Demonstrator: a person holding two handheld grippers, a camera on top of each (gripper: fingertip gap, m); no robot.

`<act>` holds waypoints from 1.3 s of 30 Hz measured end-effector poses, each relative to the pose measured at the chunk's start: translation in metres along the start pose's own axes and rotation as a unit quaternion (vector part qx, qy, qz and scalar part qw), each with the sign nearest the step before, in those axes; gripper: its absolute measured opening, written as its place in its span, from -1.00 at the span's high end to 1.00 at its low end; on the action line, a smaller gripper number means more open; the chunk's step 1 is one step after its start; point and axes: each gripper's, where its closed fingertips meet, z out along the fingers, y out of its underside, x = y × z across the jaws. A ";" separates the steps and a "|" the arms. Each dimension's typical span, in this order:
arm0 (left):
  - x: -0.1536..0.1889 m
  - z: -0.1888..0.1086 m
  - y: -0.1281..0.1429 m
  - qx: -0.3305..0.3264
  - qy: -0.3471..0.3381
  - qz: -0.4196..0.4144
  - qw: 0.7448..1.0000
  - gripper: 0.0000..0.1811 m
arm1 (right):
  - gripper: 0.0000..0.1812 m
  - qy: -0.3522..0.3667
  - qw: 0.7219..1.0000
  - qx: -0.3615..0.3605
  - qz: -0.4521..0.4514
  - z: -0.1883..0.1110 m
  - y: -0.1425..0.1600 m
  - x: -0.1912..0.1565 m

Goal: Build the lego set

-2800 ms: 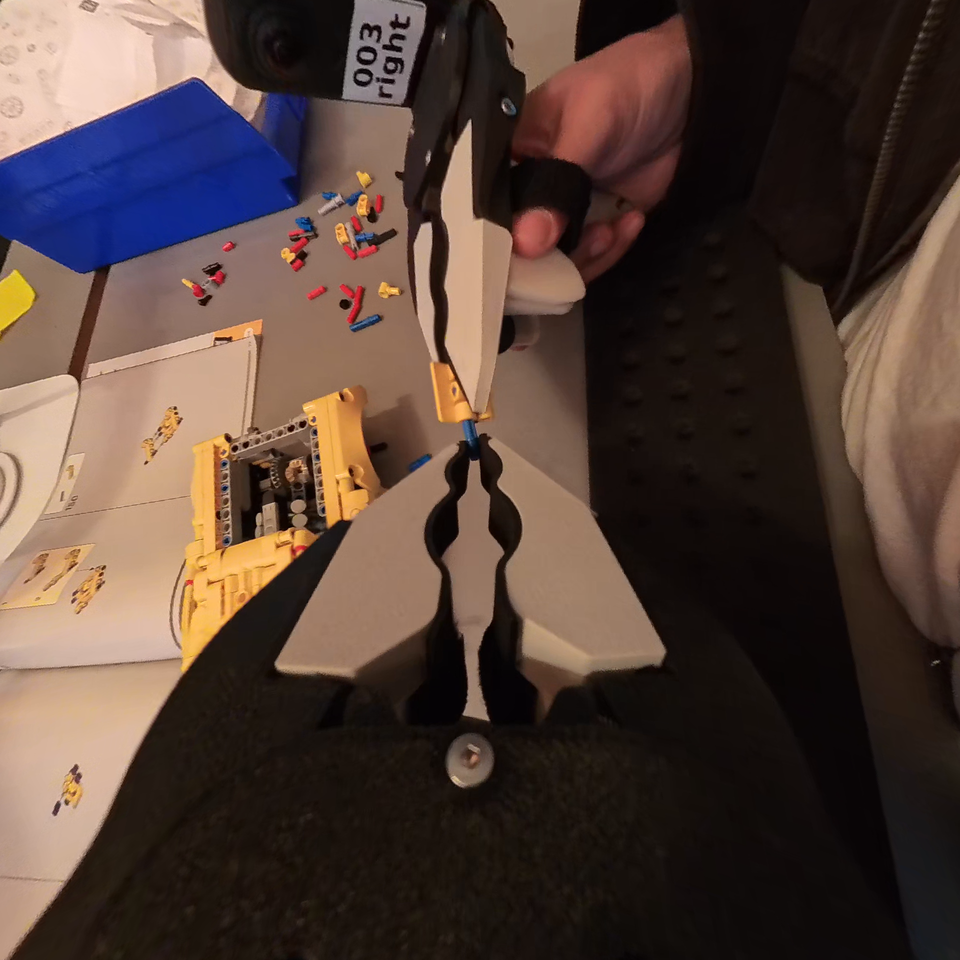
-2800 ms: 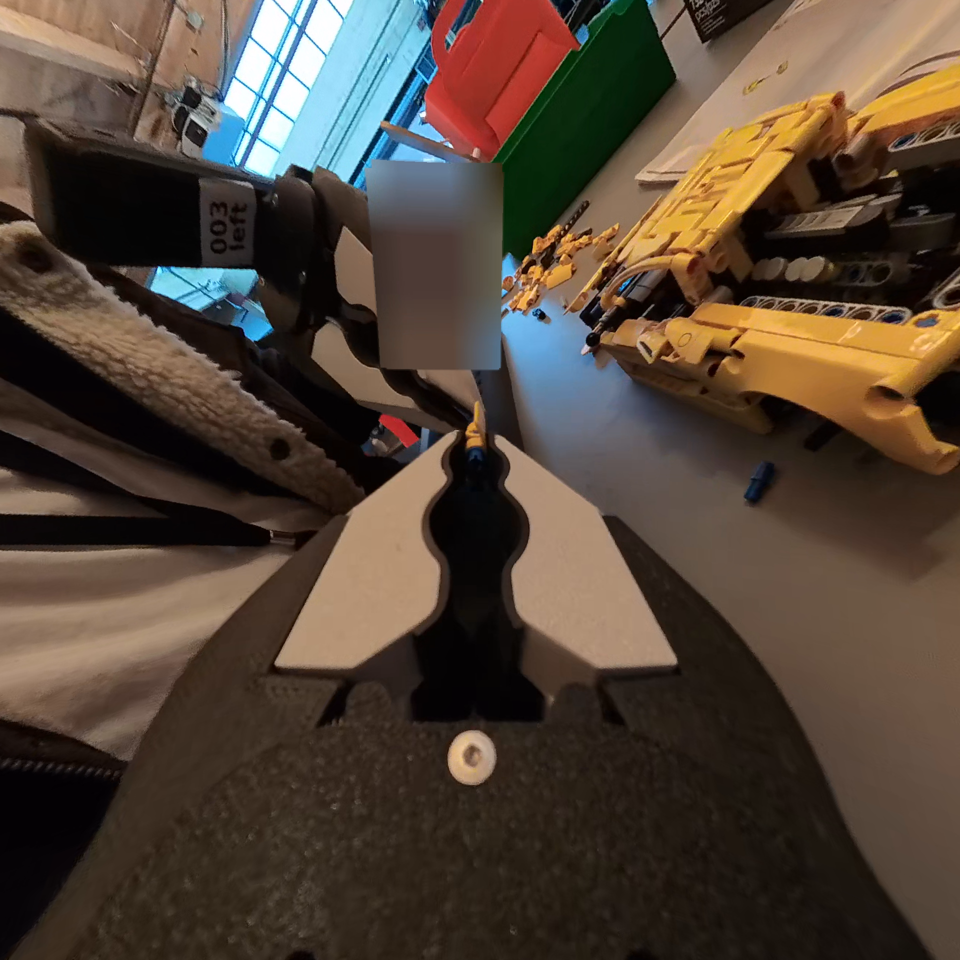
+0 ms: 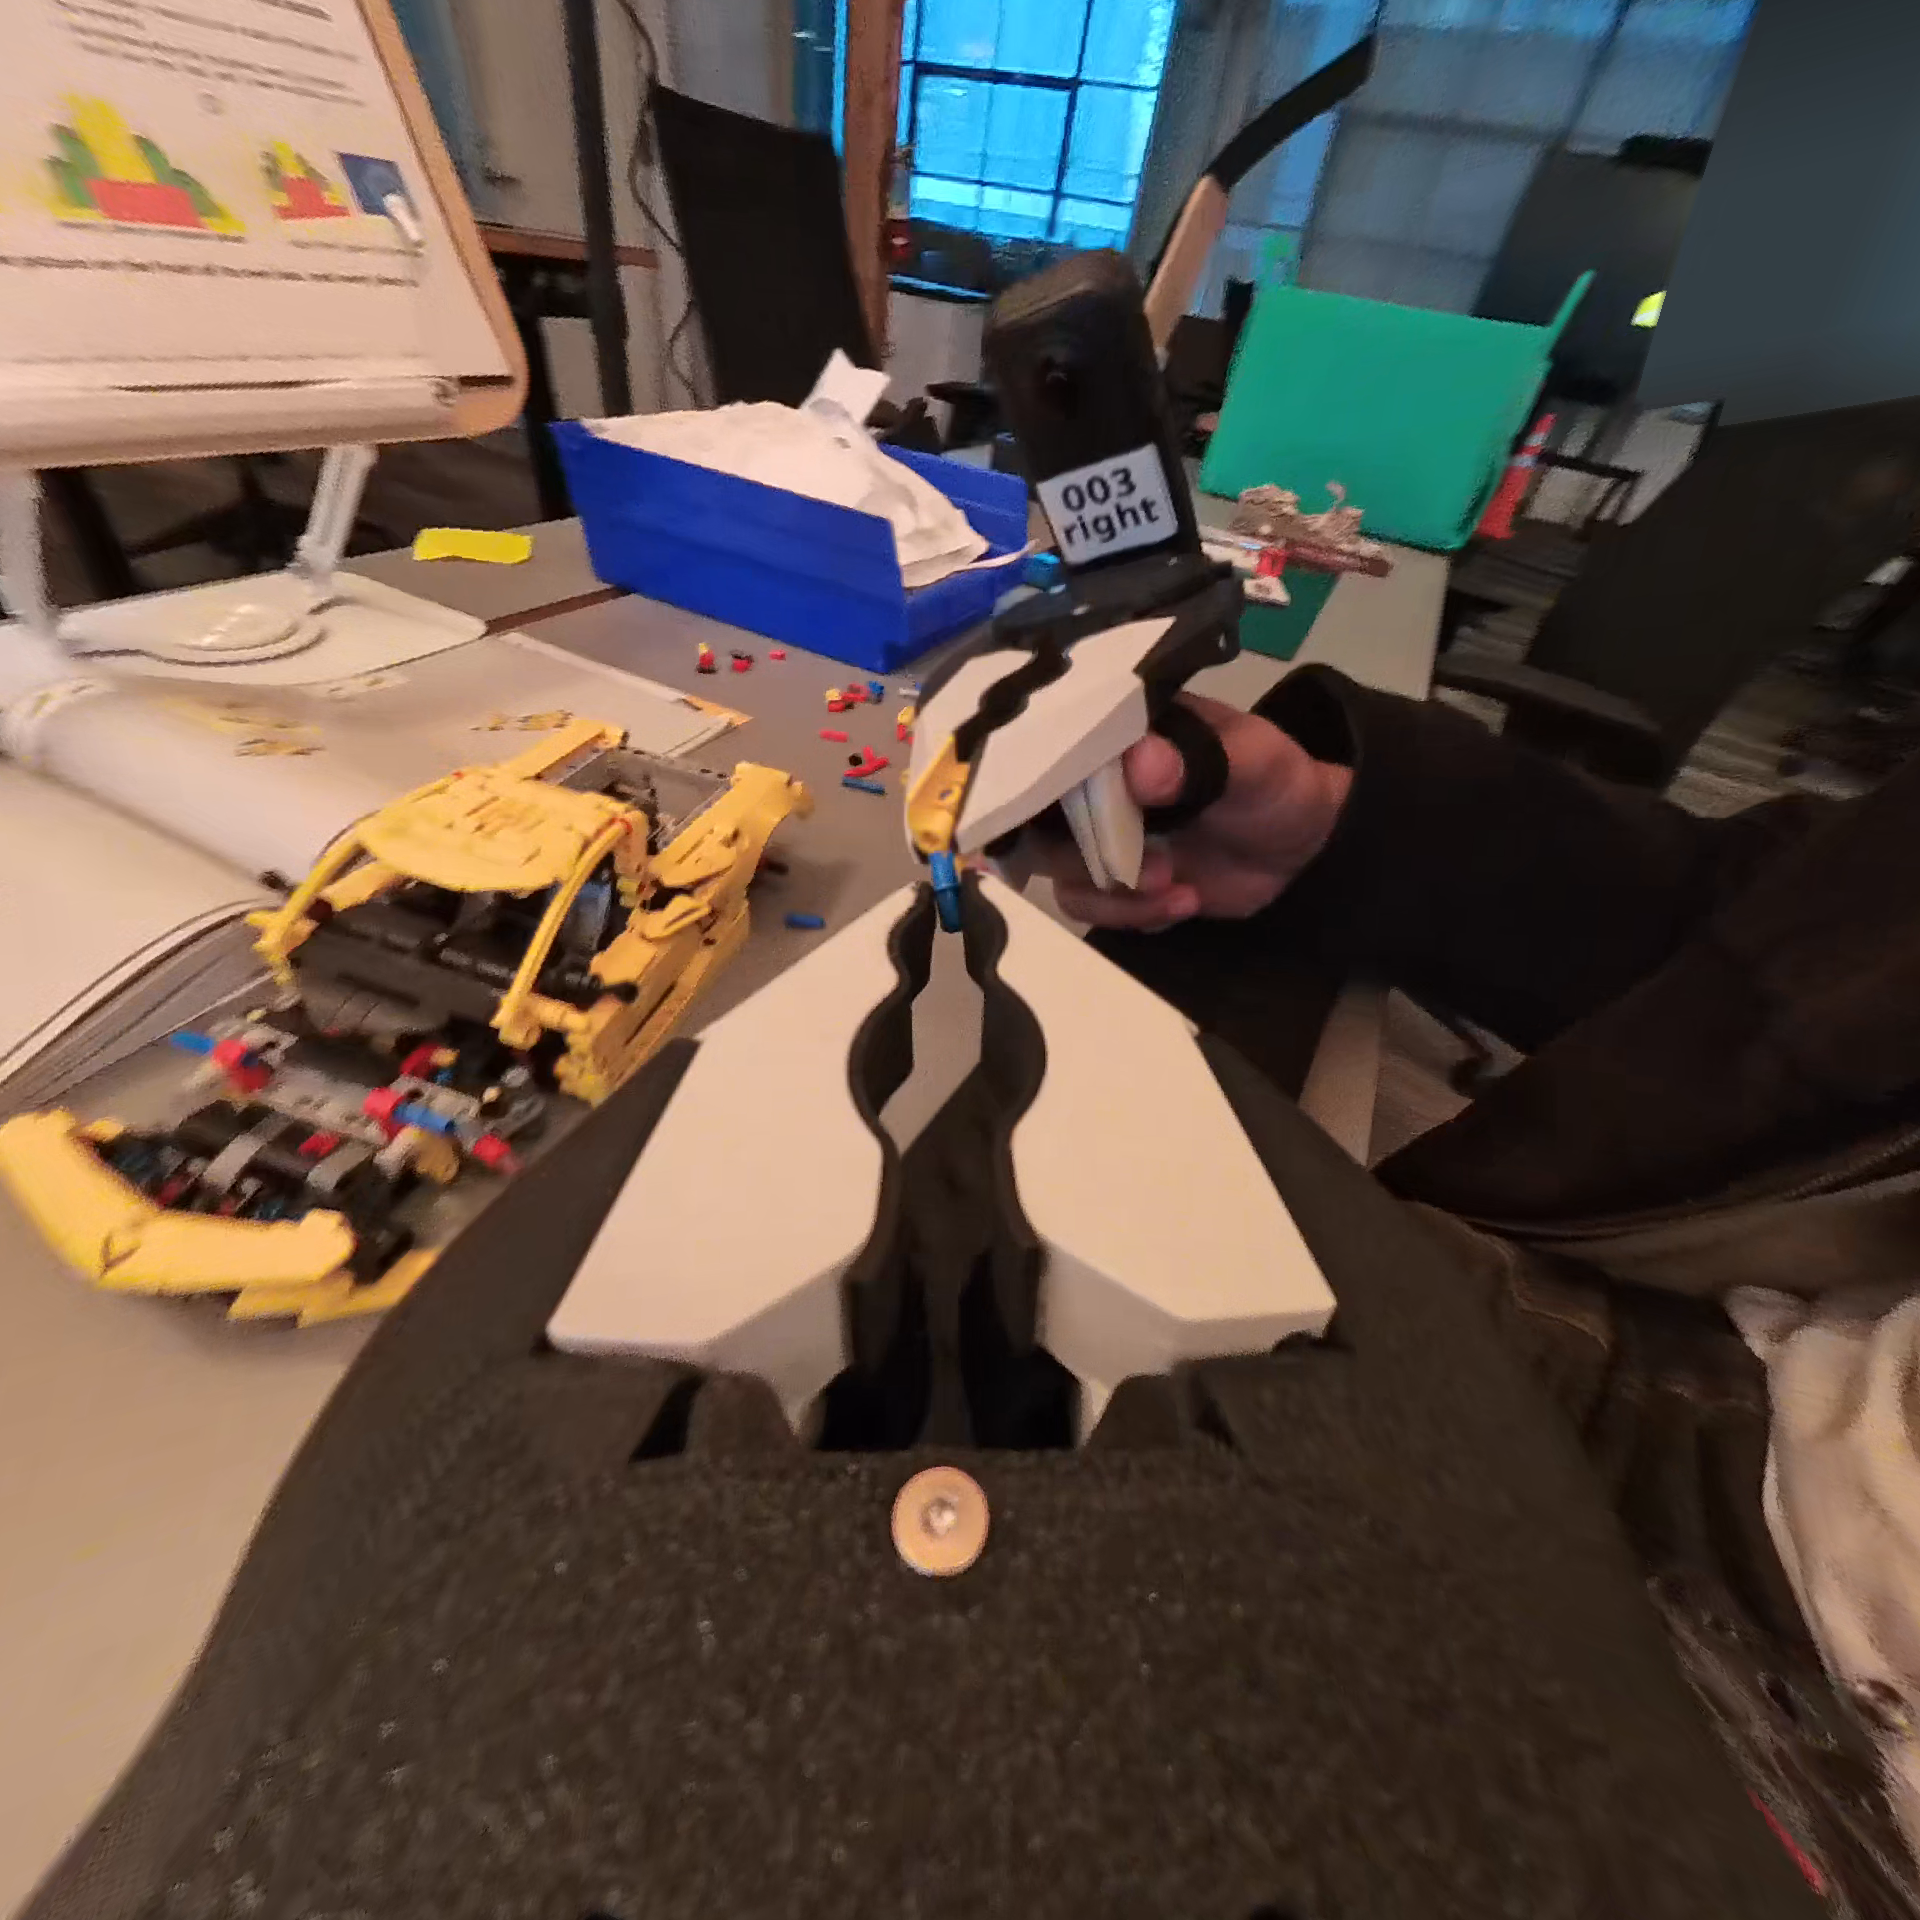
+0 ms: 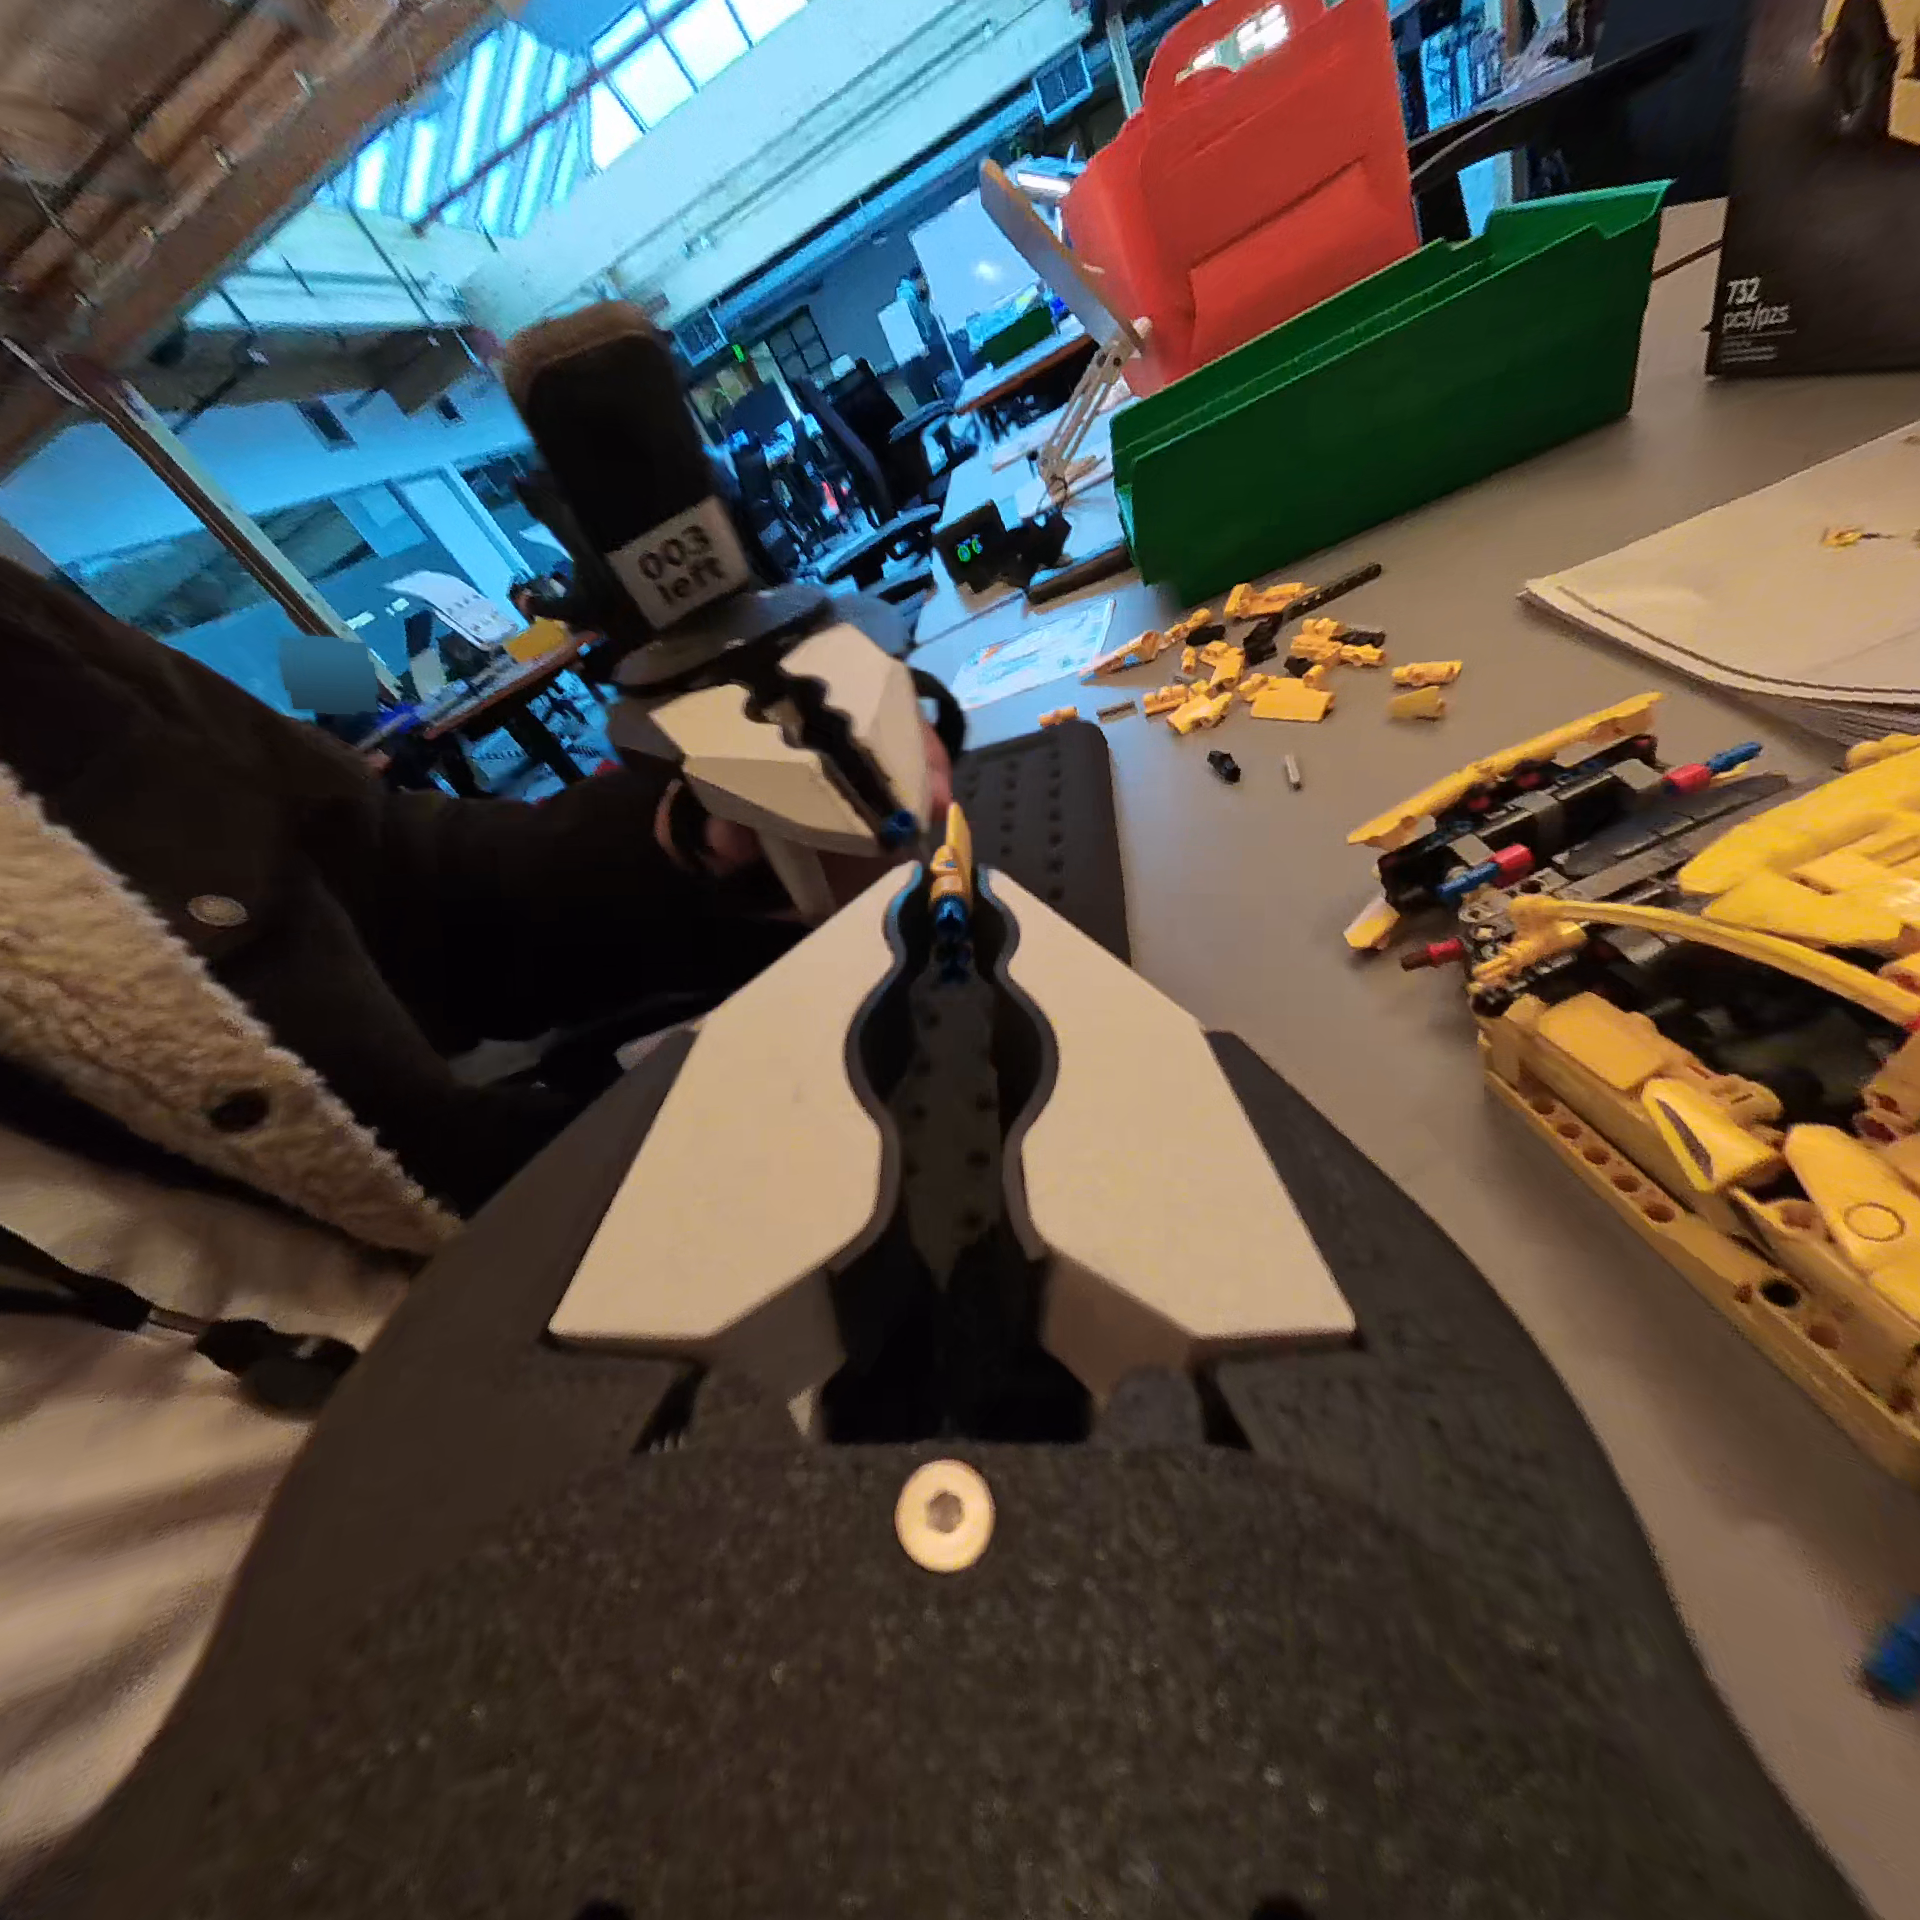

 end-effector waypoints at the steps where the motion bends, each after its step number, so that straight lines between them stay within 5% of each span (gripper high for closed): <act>1: -0.002 0.008 -0.001 -0.002 0.024 -0.011 1.000 0.95 | 0.94 -0.004 1.000 0.008 0.006 -0.001 -0.003 0.000; 11: -0.008 0.045 -0.001 0.021 0.169 -0.096 0.981 0.95 | 0.93 0.007 0.998 0.048 0.035 -0.025 -0.011 0.016; 39: -0.004 0.044 0.007 0.010 0.221 -0.108 0.969 0.96 | 0.94 -0.020 0.996 0.054 0.063 -0.021 -0.009 0.018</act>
